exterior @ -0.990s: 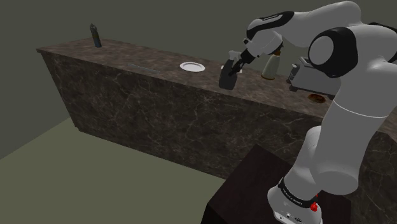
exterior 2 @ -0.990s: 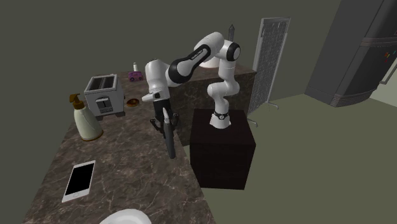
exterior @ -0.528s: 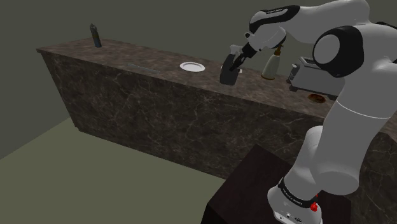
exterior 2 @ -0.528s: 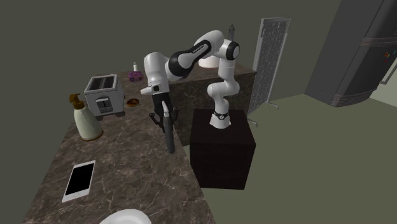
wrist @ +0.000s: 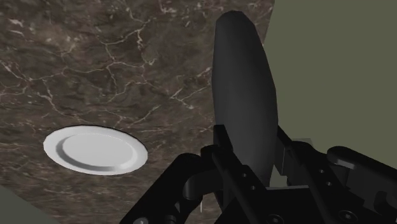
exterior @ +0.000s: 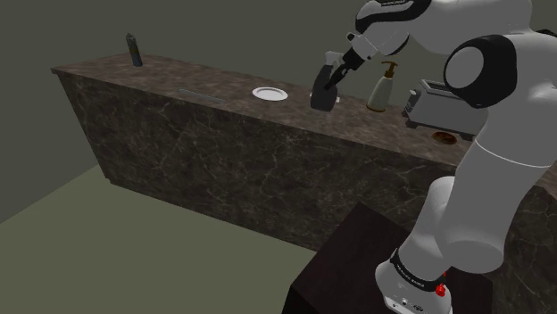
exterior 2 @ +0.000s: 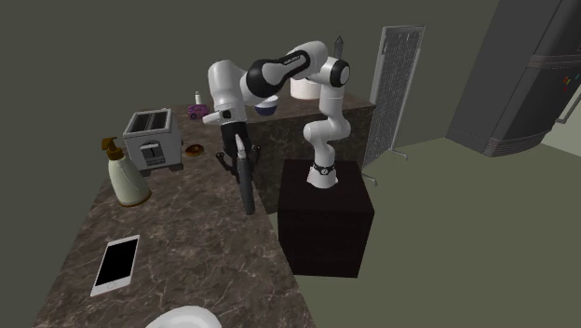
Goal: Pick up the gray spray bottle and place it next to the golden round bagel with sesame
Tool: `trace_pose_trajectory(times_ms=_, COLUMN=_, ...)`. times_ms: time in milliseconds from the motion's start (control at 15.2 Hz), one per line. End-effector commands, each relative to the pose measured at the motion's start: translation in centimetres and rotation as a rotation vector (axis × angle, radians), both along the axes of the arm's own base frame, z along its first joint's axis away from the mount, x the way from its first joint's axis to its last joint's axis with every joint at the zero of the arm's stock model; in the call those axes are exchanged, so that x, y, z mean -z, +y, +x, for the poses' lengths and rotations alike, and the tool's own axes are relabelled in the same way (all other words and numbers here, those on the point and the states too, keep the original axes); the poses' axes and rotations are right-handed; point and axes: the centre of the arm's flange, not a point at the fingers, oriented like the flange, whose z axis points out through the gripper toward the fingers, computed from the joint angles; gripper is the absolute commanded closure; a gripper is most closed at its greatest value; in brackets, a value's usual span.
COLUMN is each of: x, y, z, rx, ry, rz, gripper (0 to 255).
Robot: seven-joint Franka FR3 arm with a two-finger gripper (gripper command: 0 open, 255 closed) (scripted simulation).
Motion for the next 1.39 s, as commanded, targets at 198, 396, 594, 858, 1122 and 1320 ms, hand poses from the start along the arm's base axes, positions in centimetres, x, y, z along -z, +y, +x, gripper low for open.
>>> trace_pose_trajectory(times_ms=198, x=-2.6, y=-0.1, z=0.0, rx=0.000, ry=0.000, rz=0.000, gripper=255)
trace_pose_trajectory(times_ms=396, x=-4.2, y=-0.1, z=0.0, rx=0.000, ry=0.000, rz=0.000, gripper=255)
trace_pose_trajectory(times_ms=594, x=-5.8, y=-0.1, z=0.0, rx=0.000, ry=0.000, rz=0.000, gripper=255)
trace_pose_trajectory(times_ms=858, x=-7.9, y=-0.1, z=0.0, rx=0.000, ry=0.000, rz=0.000, gripper=255)
trace_pose_trajectory(times_ms=1122, x=-10.0, y=-0.1, z=0.0, rx=0.000, ry=0.000, rz=0.000, gripper=255)
trace_pose_trajectory(times_ms=1320, x=-11.6, y=-0.1, z=0.0, rx=0.000, ry=0.000, rz=0.000, gripper=255)
